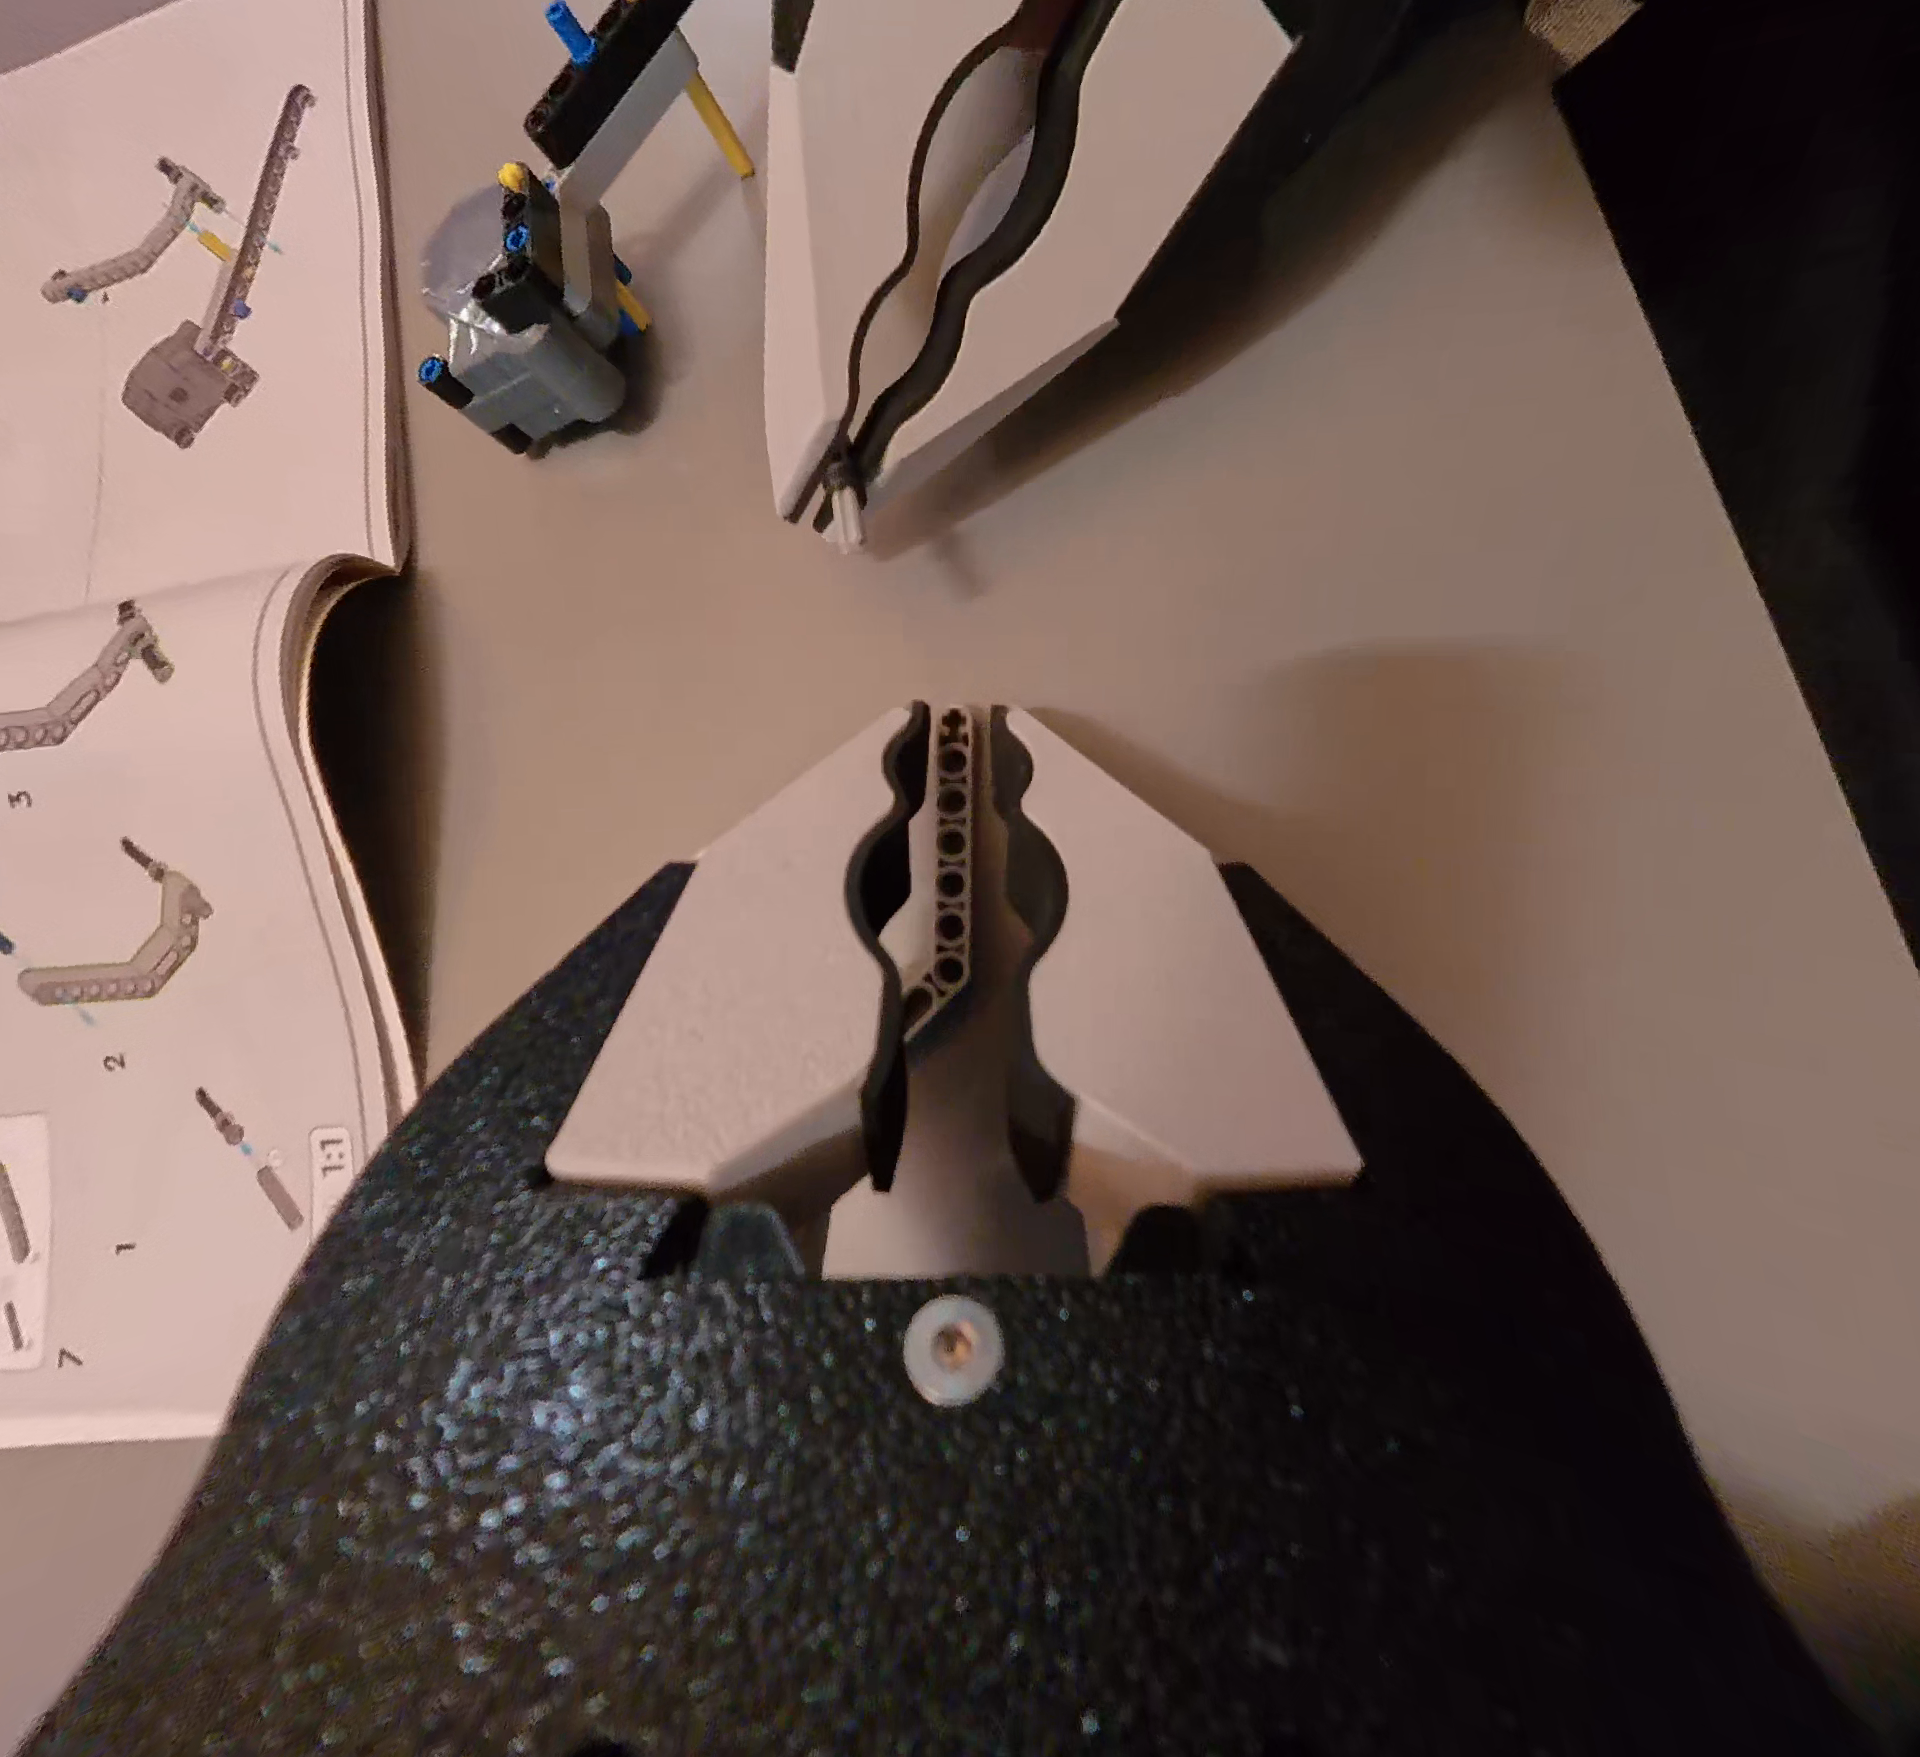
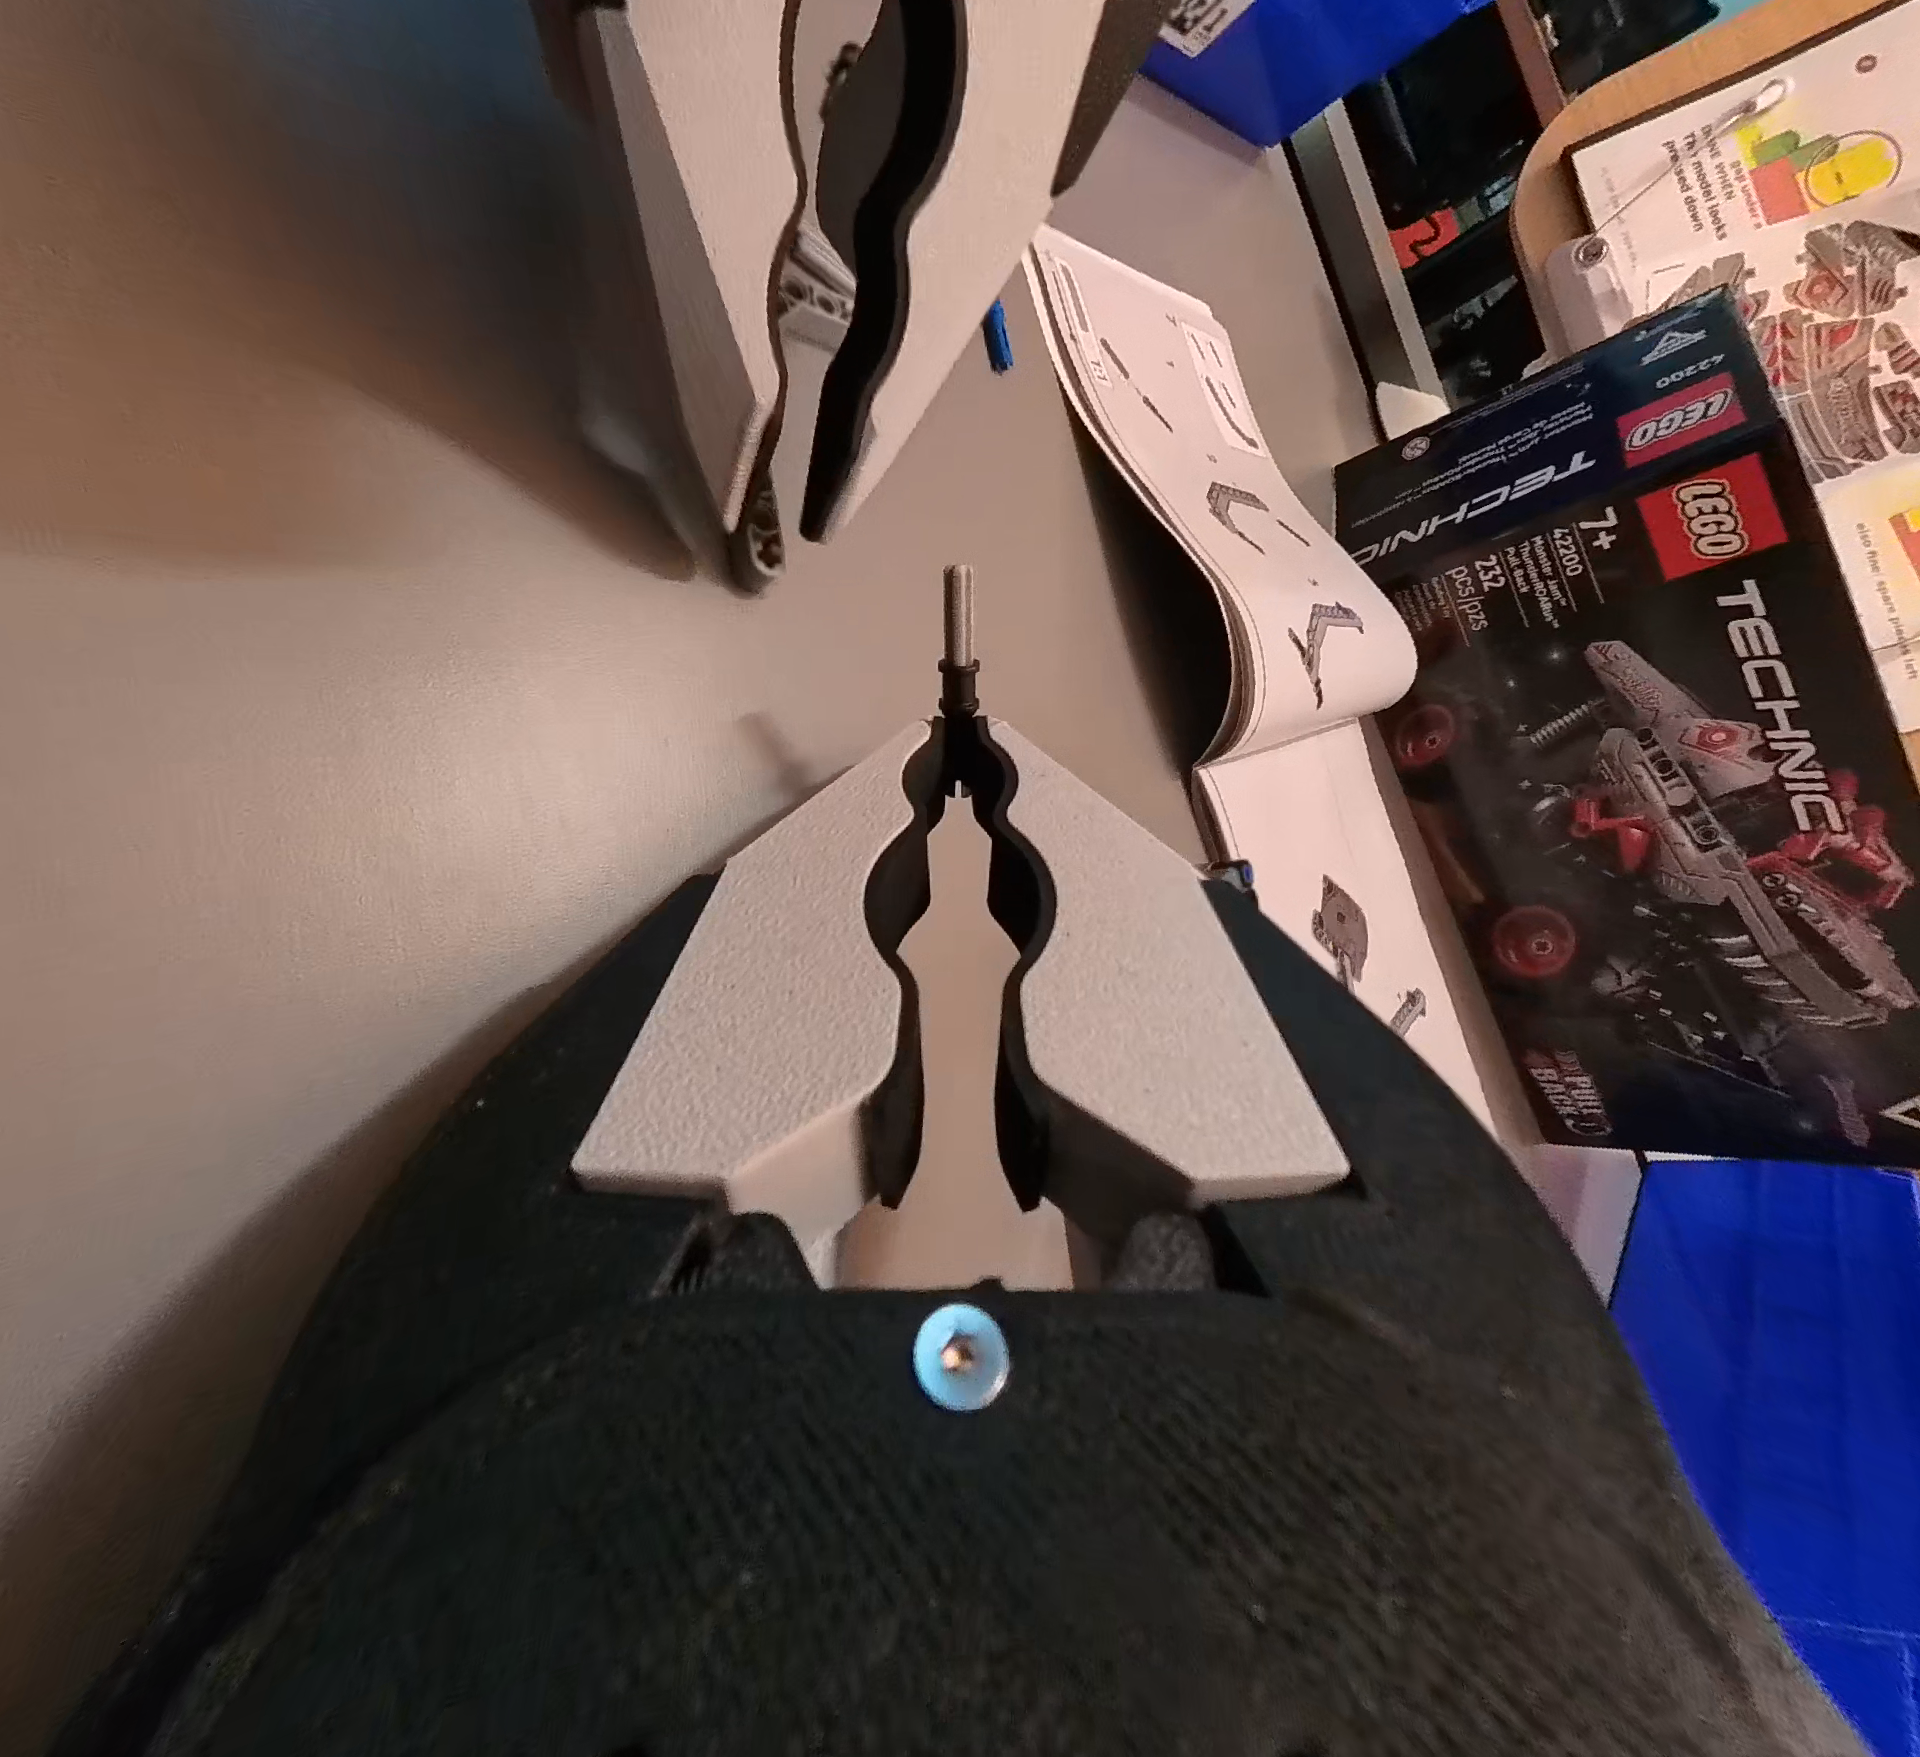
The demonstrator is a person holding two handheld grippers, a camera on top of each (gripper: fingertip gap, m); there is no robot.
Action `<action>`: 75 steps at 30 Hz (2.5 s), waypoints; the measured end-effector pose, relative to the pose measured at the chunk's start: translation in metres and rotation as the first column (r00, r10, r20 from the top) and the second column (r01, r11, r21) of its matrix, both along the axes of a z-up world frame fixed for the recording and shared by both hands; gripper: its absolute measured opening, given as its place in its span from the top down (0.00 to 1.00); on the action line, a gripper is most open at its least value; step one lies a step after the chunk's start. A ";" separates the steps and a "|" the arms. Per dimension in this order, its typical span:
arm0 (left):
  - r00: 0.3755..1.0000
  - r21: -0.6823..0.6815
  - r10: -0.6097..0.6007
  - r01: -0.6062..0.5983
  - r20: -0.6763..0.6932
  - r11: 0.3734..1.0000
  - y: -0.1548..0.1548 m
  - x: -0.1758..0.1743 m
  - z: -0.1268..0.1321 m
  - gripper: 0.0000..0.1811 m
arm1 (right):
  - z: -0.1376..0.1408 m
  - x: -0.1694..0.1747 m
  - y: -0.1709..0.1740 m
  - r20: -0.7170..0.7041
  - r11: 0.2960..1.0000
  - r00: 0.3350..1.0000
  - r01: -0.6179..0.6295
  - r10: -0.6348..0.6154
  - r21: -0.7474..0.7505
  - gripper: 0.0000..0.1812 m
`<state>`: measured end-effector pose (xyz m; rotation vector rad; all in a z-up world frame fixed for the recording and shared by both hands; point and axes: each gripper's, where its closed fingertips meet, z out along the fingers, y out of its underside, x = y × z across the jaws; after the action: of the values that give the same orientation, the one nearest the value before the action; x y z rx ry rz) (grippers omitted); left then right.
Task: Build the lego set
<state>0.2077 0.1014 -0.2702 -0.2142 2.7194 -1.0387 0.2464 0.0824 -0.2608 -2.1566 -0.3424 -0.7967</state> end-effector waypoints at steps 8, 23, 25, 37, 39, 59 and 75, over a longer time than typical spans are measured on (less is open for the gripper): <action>0.993 0.038 0.094 -0.092 -0.065 0.995 0.001 0.008 -0.011 0.98 | 0.000 0.005 0.000 -0.019 0.999 1.000 0.016 -0.015 0.035 0.99; 0.914 -0.296 0.205 -0.100 0.351 0.950 0.037 0.034 0.091 0.97 | 0.047 0.011 0.060 -0.098 0.942 0.992 -0.042 0.079 0.333 1.00; 0.924 -0.293 0.185 -0.084 0.335 0.952 0.034 0.031 0.088 0.97 | 0.045 0.010 0.061 -0.091 0.944 0.993 -0.045 0.079 0.326 1.00; 0.940 -0.305 0.173 -0.080 0.294 0.949 0.028 0.030 0.084 0.97 | 0.043 0.004 0.061 -0.129 0.937 0.985 -0.067 0.117 0.342 1.00; 0.942 -0.304 0.169 -0.077 0.289 0.950 0.027 0.029 0.084 0.97 | 0.043 0.003 0.061 -0.148 0.933 0.981 -0.069 0.128 0.353 1.00; 0.942 -0.306 0.128 -0.028 0.310 0.951 0.025 0.017 0.099 0.97 | 0.057 -0.010 0.057 -0.198 0.880 0.941 -0.163 0.275 0.446 1.00; 0.938 -0.282 0.119 -0.024 0.326 0.959 0.021 0.004 0.118 0.97 | 0.079 -0.029 0.057 -0.230 0.776 0.867 -0.241 0.442 0.582 1.00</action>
<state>0.2115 0.1227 -0.1518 -0.1600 2.2403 -1.2963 0.2177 0.1390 -0.1816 -1.5864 -0.2754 -0.2281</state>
